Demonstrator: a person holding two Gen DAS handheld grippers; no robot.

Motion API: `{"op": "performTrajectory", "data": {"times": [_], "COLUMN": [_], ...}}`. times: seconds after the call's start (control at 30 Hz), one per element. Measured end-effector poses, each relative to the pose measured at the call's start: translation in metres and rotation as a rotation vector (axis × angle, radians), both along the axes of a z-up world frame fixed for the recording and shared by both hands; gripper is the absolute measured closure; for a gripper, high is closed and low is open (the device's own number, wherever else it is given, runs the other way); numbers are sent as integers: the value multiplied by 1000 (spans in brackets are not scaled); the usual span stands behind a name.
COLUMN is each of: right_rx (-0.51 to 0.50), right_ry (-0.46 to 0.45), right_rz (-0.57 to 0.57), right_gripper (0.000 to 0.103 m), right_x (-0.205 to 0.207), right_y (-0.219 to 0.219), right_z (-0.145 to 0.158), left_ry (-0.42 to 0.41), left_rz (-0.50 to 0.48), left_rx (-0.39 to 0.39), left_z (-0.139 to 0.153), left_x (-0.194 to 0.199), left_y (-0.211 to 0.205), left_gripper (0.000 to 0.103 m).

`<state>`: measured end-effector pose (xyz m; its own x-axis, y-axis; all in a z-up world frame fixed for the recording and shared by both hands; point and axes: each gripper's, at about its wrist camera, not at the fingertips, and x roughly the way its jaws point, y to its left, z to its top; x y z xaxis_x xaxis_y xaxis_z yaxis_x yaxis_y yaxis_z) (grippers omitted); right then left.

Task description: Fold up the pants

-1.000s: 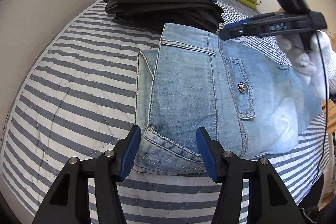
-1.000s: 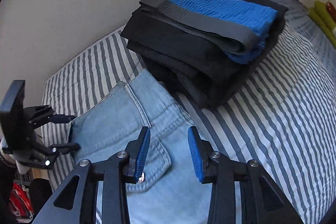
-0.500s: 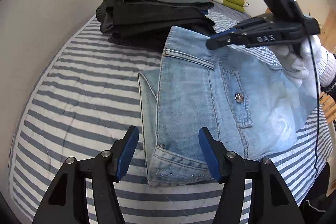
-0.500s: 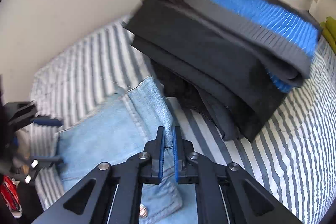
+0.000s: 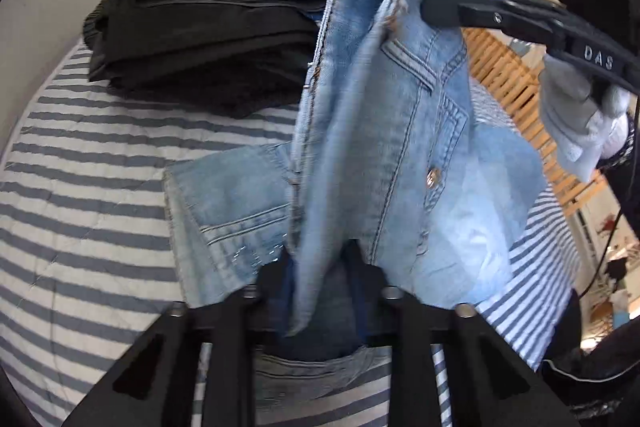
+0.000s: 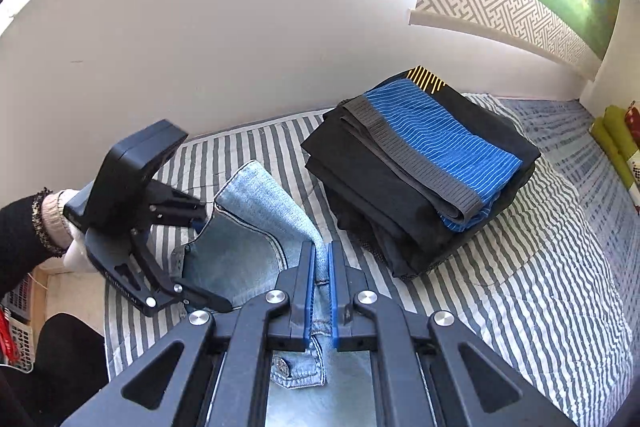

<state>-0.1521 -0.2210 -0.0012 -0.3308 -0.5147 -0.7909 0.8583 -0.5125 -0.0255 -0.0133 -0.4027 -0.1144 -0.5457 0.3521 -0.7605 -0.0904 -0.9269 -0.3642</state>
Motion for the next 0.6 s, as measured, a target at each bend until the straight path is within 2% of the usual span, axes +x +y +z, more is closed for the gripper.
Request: {"op": "performTrajectory", "data": {"times": [0.1,0.17,0.3,0.33,0.4,0.5,0.6], "right_rx": [35,57,66,62,56,92,217], "right_ry": [9,19,20,25,18,-25,-45], "right_rz": [-22,-19,-7,-2,-9,-28,-24], "right_gripper": [98,98,98,98,98,99,98], "right_x": [-1,-1,-7,-9,-16,-25,-31], "right_y": [-11,-22,-45,-51,-61,-76,-90], "right_z": [-9,-18,-31,-33,-42,-80,-125], "left_ry": [-33,-41,-30,-38,-96,-138,-147], "left_rz": [52,77,94,113,156,179,180], "left_rx": [63,41,57,47,87,97,89], "left_z": [-3,-1,13,11,-3,-24,-26], "left_x": [14,23,39,40,39,33,26], "left_y": [-12,-16,-31,-36,-51,-56,-54], "left_gripper": [99,100,100,102,102,101,98]}}
